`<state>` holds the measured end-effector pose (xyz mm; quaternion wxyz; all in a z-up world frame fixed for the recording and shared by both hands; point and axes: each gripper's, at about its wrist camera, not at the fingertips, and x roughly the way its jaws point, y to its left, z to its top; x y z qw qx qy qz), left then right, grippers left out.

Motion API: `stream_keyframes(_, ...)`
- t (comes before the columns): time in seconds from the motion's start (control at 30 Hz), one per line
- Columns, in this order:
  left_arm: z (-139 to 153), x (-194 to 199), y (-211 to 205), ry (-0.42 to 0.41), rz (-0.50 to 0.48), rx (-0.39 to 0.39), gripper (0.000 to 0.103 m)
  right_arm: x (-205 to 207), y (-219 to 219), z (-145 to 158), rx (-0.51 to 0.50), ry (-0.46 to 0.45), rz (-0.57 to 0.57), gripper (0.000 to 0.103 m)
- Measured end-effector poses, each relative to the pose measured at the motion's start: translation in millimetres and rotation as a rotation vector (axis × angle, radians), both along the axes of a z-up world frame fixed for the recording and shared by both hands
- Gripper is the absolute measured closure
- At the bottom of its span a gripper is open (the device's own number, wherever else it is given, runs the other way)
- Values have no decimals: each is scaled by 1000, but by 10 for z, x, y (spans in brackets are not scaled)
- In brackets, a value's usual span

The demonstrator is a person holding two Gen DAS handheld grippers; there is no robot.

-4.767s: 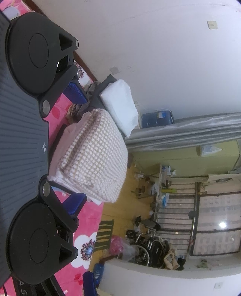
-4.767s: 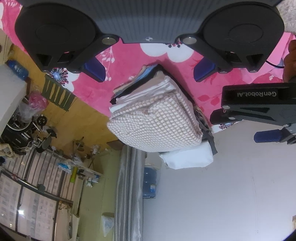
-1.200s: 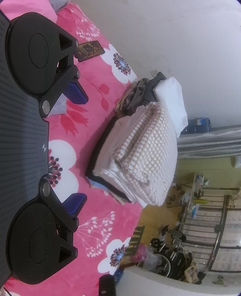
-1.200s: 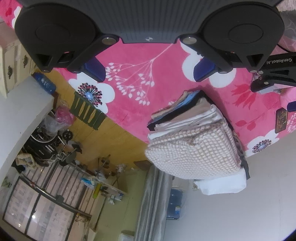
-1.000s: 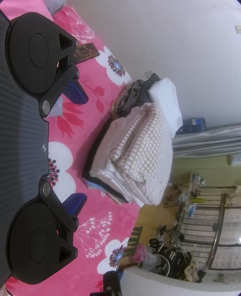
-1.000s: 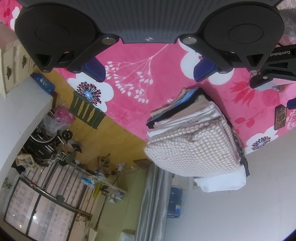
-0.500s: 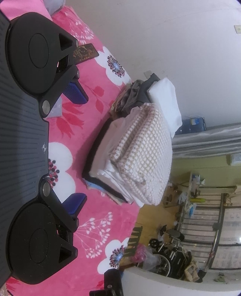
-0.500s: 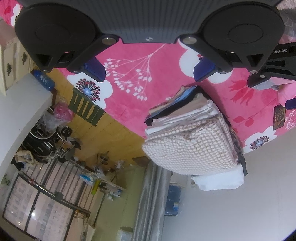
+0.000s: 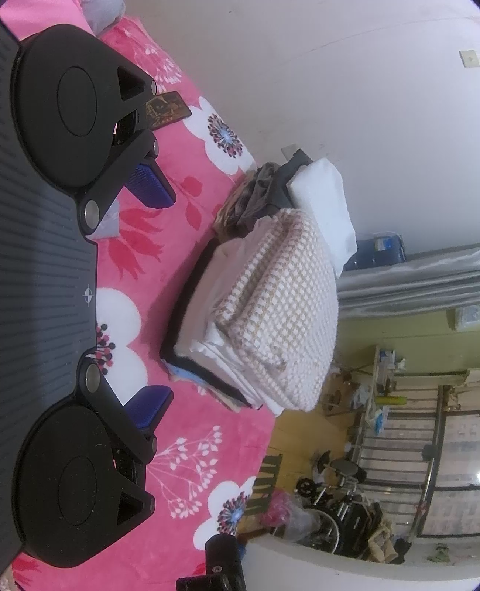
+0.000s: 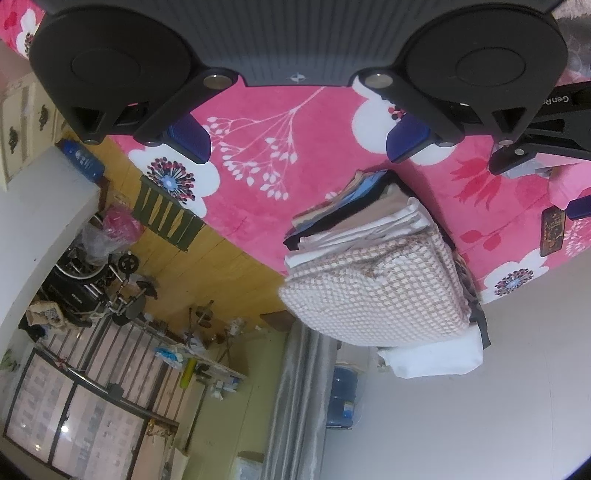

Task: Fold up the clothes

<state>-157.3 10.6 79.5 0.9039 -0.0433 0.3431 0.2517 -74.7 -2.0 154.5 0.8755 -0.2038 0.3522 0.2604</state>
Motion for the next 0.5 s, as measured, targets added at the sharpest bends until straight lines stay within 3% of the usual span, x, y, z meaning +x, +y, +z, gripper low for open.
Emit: stream_keyframes(0.5,-7,11,35,12,2,-11,0,-33,6,14,13,8,5,0)
